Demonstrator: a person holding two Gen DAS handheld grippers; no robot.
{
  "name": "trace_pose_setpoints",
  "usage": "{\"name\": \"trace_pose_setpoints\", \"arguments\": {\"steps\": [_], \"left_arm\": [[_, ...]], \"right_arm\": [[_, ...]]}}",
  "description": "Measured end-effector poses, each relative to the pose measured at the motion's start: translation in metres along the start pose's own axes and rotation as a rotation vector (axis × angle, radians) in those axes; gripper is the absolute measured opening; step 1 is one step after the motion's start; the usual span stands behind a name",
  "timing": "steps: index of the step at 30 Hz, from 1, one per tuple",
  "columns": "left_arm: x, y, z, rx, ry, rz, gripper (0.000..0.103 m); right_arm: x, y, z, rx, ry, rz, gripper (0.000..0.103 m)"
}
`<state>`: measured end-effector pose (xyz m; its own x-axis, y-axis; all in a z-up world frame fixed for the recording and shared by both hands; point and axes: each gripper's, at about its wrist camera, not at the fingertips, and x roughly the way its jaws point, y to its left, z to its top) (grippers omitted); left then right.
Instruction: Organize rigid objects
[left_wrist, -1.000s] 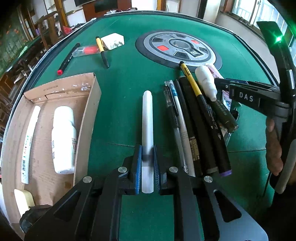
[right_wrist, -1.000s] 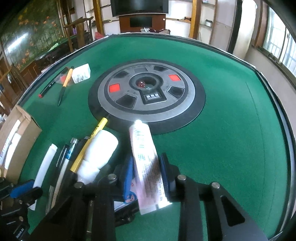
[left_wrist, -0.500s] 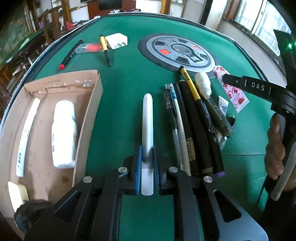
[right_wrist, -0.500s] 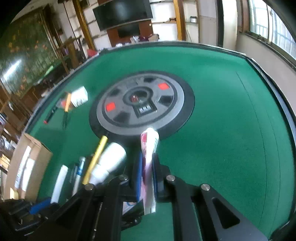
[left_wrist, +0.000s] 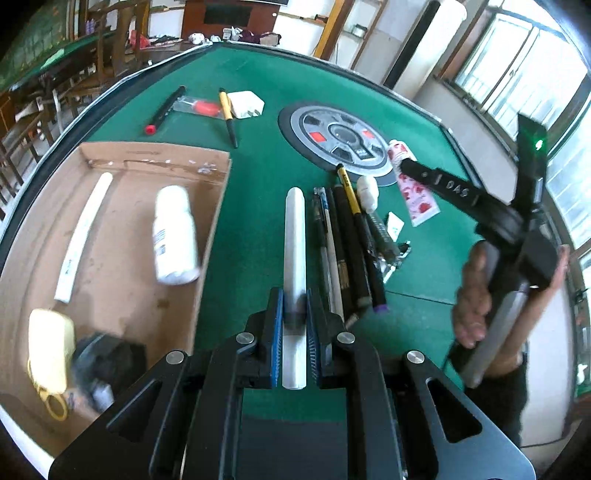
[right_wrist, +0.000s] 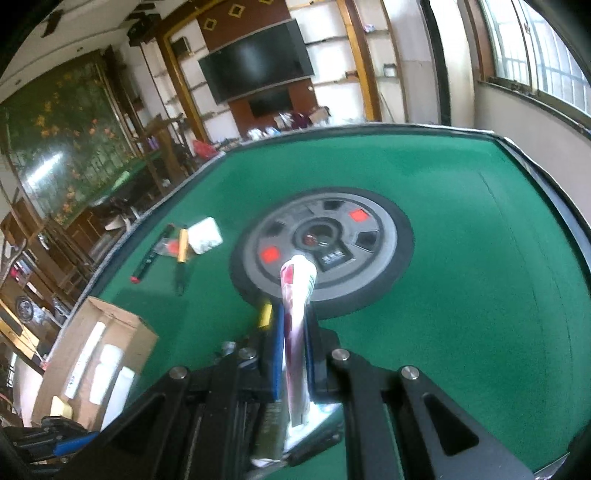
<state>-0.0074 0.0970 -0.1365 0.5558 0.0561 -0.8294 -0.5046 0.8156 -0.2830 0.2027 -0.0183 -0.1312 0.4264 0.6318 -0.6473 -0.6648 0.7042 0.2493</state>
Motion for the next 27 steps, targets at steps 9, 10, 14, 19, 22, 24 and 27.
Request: {"name": "trace_pose_setpoints", "arguments": {"steps": [9,10,14,19,22,24,27], "left_arm": [[-0.075,0.047,-0.013,-0.104,-0.087,-0.046,0.012],[-0.082,0.052,-0.014,-0.113,-0.098,-0.049,0.012],[-0.109,0.074,-0.015,-0.150,-0.152,-0.042,0.012],[-0.122,0.105,-0.015,-0.194,-0.184,-0.018,0.012],[-0.122,0.123,-0.015,-0.217,-0.189,0.006,0.012],[-0.119,0.138,-0.013,-0.230,-0.191,0.032,0.012],[-0.105,0.155,-0.006,-0.245,-0.169,0.044,0.012]], "right_arm": [[-0.023,0.041,-0.015,-0.064,-0.071,0.064,0.008],[-0.030,0.049,-0.017,-0.066,-0.075,0.097,0.008],[-0.054,0.087,-0.031,-0.060,-0.066,0.228,0.008],[-0.056,0.137,-0.050,-0.065,-0.009,0.347,0.008],[-0.041,0.159,-0.055,-0.072,0.041,0.376,0.008],[-0.030,0.170,-0.056,-0.066,0.073,0.384,0.008],[-0.015,0.180,-0.054,-0.070,0.095,0.379,0.008]]}}
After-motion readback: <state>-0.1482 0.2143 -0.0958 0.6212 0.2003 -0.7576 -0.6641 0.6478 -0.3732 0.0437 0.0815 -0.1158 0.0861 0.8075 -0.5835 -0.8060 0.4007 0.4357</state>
